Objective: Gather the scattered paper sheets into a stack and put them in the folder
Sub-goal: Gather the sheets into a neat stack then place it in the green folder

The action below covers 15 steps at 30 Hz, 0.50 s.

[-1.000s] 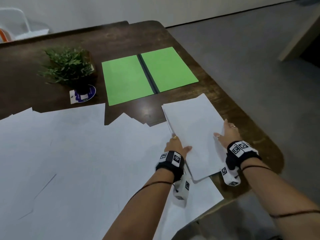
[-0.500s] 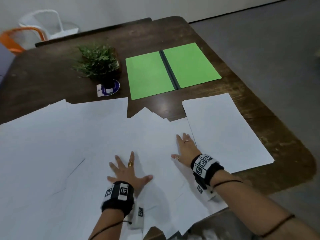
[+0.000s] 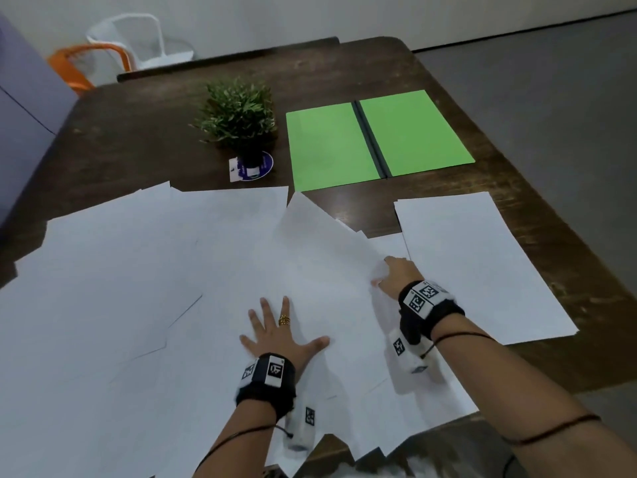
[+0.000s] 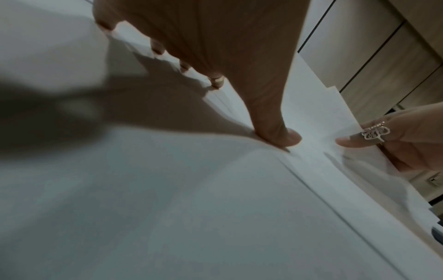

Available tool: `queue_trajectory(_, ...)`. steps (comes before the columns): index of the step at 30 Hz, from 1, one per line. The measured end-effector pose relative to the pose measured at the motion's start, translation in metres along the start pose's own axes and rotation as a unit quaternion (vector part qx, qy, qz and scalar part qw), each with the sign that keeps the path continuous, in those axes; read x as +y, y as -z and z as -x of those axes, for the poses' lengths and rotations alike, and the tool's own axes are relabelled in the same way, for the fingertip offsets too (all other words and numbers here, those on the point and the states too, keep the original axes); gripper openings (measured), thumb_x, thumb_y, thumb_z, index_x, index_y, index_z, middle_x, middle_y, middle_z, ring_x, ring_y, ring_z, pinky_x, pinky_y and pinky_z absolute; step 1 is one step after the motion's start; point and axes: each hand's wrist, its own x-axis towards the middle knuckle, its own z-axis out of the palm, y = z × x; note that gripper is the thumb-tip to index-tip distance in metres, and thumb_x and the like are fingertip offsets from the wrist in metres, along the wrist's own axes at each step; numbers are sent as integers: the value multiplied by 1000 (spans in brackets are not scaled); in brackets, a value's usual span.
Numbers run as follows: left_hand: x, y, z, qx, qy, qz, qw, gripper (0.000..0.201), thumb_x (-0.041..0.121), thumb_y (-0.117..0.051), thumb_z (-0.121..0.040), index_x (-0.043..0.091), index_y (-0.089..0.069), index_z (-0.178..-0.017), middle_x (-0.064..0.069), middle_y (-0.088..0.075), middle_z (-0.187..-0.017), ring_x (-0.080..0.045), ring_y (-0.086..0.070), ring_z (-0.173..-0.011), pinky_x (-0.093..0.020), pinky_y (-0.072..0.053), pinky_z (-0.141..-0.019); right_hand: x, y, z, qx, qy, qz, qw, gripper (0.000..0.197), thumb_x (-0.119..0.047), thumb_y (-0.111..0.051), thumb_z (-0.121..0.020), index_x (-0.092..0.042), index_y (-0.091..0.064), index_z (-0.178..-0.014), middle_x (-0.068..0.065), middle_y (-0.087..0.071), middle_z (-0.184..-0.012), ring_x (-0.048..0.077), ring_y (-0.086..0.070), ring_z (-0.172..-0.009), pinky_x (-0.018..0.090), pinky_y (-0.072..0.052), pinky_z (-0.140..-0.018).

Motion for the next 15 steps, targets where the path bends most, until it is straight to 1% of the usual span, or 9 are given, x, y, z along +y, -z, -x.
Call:
queue_trajectory(2,-1,0,0,3,-4,1,1000,123,97,-34,-49,40,26,-140,0,38,-149,-31,28,-139,-63,2,-110,-1,-2,6,-9,19,11,1000,40,-21,-61,-86,-7,-50,-122,15,-59,-121,31,-55,-111,32,-45,-88)
queue_trajectory(4,-1,-1,0,3,-9,-3,1000,121,97,-34,-52,40,26,-141,-1,36,-149,-32,27,-140,-63,2,-109,-1,-1,13,17,39,16,999,35,-16,-55,-88,-11,-49,-122,15,-62,-115,32,-58,-105,32,-46,-83)
queue_trajectory(7,-5,-1,2,18,-24,6,1000,108,91,-32,-64,40,20,-143,0,33,-151,-30,26,-140,-62,3,-110,-3,4,25,58,62,29,996,32,-14,-52,-89,-18,-50,-120,11,-65,-105,32,-59,-98,30,-44,-74)
queue_trajectory(9,-7,1,3,30,-30,20,999,96,85,-28,-73,38,15,-146,1,28,-153,-28,23,-142,-61,1,-111,-7,9,34,82,75,22,994,32,-13,-52,-88,-19,-51,-120,10,-66,-102,32,-59,-97,30,-42,-72)
queue_trajectory(12,-10,8,1,47,-27,59,997,84,73,-30,-84,35,9,-148,-4,21,-156,-27,13,-144,-56,-7,-113,-15,19,44,117,108,-55,986,33,-9,-56,-86,-23,-57,-116,5,-69,-99,28,-60,-95,30,-46,-75)
queue_trajectory(14,-11,17,1,77,-26,139,987,83,67,-36,-87,31,5,-149,-10,15,-157,-28,5,-145,-51,-14,-113,-24,29,51,132,152,-130,971,33,-5,-60,-85,-20,-60,-115,2,-70,-98,20,-63,-91,31,-49,-81)
queue_trajectory(15,-12,24,1,96,-26,188,977,86,67,-38,-85,28,3,-150,-12,12,-157,-30,1,-145,-50,-16,-114,-30,37,56,131,176,-186,958,32,-3,-61,-85,-16,-61,-114,1,-70,-97,14,-63,-89,31,-49,-84)
